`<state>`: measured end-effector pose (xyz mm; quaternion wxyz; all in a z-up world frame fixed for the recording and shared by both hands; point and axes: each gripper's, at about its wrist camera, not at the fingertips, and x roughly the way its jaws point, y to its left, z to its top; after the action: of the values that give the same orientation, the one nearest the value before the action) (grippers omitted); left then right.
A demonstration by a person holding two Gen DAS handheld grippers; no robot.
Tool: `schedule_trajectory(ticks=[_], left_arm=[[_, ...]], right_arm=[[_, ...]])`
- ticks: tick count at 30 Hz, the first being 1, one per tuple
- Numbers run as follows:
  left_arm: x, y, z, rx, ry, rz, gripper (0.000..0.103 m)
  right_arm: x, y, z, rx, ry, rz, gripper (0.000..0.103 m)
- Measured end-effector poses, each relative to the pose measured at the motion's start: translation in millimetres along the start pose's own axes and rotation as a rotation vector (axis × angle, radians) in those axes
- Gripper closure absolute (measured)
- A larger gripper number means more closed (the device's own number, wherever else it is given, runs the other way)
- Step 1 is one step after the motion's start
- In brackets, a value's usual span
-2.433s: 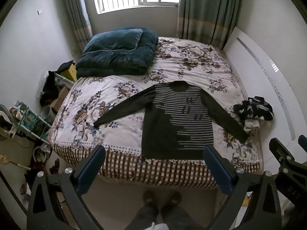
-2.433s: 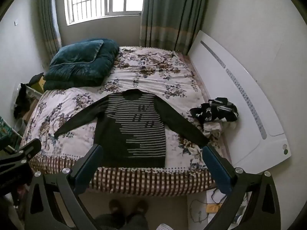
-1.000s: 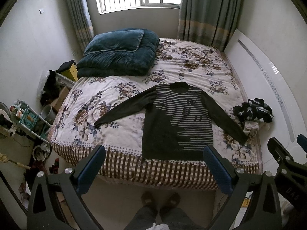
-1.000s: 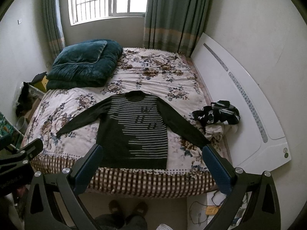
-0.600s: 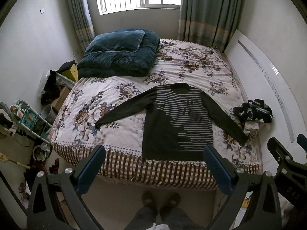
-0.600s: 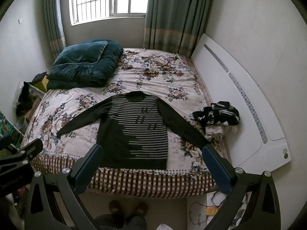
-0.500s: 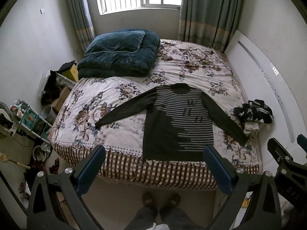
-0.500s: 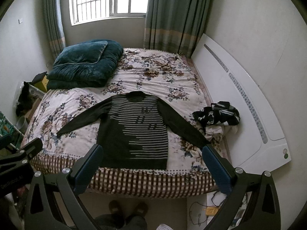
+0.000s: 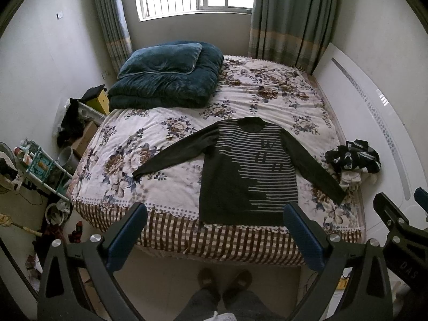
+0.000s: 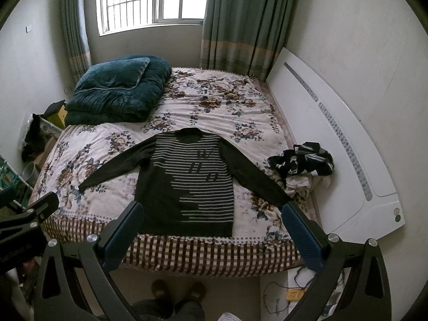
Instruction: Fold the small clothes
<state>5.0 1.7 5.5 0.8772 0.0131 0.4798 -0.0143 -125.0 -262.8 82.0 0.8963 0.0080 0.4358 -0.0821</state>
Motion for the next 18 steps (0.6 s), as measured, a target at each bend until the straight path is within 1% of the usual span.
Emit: schedule_trajectory(ticks=[12, 13, 14, 15, 16, 18], left_arm=[[-2, 4, 4, -0.001, 0.002, -0.004, 0.0], [-3, 5, 7, -0.001, 0.004, -0.005, 0.0], [-1, 5, 10, 0.0, 0.006, -0.005, 0.0], [1, 5, 13, 0.002, 0.004, -0.001, 0.0], [8, 3, 22, -0.001, 0.002, 0.001, 0.0], [21, 4, 30, -0.003, -0.018, 0.0, 0.0]], right_arm=[[2, 3, 3, 0.005, 0.004, -0.003, 0.0], [3, 3, 5, 0.006, 0.005, -0.002, 0.0], [-6, 17, 20, 0.009, 0.007, -0.001, 0.0], [-7, 18, 23, 0.019, 0.009, 0.0, 0.0], [-5, 20, 25, 0.028, 0.01, 0.003, 0.0], [9, 21, 27, 0.053, 0.013, 0.007, 0.0]])
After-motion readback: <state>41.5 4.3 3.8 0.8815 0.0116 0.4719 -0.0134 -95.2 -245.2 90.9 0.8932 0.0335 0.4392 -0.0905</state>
